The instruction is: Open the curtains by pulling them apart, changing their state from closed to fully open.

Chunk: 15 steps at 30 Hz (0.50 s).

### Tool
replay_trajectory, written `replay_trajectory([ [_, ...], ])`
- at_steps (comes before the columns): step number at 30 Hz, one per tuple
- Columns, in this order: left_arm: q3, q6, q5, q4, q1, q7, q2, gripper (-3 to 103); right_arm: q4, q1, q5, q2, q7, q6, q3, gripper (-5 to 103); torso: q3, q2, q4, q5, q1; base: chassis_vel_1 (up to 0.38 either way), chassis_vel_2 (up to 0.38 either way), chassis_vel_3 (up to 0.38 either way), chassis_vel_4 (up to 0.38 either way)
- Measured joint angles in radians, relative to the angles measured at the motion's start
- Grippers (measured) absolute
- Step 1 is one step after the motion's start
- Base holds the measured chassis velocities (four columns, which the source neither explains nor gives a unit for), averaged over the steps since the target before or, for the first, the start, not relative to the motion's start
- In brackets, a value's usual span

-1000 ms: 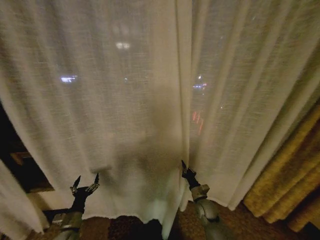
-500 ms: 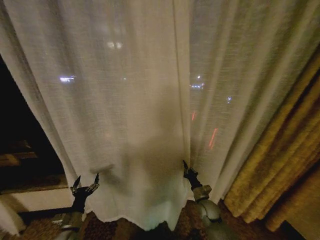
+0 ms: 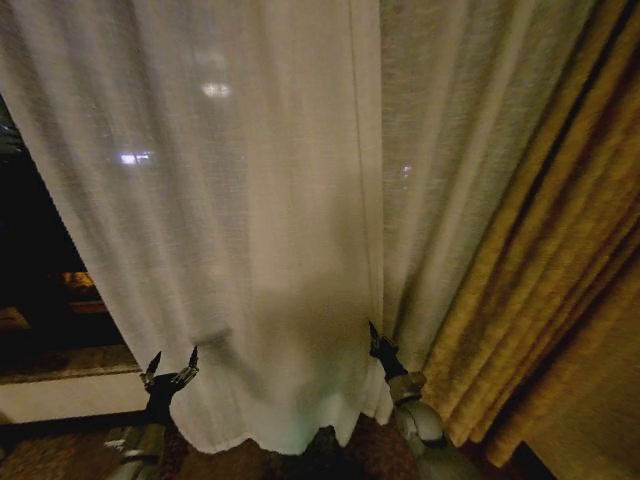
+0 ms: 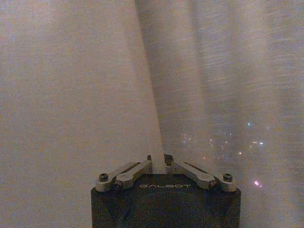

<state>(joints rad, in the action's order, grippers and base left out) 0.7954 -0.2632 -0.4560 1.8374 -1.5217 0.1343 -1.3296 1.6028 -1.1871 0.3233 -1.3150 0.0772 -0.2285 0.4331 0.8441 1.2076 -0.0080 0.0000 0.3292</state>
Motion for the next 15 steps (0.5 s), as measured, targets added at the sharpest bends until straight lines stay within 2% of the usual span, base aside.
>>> replay_trajectory([
  [6, 0.0, 0.0, 0.0, 0.0, 0.0, 0.0, 0.0, 100, 0.008, -0.006, 0.0, -0.001, 0.0, -0.001, 0.001, 0, 0.0, 0.0, 0.0, -0.0004, 0.0, -0.34, -0.366, 0.351, 0.362],
  [7, 0.0, 0.0, 0.0, 0.0, 0.0, 0.0, 0.0, 100, 0.012, -0.013, -0.001, -0.001, 0.0, -0.003, 0.002, 0, 0.0, 0.0, -0.0001, 0.0007, 0.0, -0.342, -0.294, 0.334, 0.32],
  [9, 0.0, 0.0, 0.0, 0.0, 0.0, 0.0, 0.0, 100, 0.013, -0.015, -0.001, -0.001, 0.0, -0.004, 0.002, 0, 0.0, 0.0, -0.0001, 0.0006, 0.0, -0.359, -0.335, 0.334, 0.32],
  [12, 0.0, 0.0, 0.0, 0.0, 0.0, 0.0, 0.0, 100, 0.014, -0.019, 0.003, -0.004, 0.0, -0.032, -0.001, 0, 0.0, 0.0, -0.0001, -0.0006, 0.0, -0.365, -0.369, 0.355, 0.363],
  [15, 0.0, 0.0, 0.0, 0.0, 0.0, 0.0, 0.0, 100, 0.014, -0.018, 0.014, -0.009, -0.007, -0.065, -0.008, 0, 0.0, 0.0, -0.0001, 0.0002, 0.0, -0.359, -0.364, 0.354, 0.355],
])
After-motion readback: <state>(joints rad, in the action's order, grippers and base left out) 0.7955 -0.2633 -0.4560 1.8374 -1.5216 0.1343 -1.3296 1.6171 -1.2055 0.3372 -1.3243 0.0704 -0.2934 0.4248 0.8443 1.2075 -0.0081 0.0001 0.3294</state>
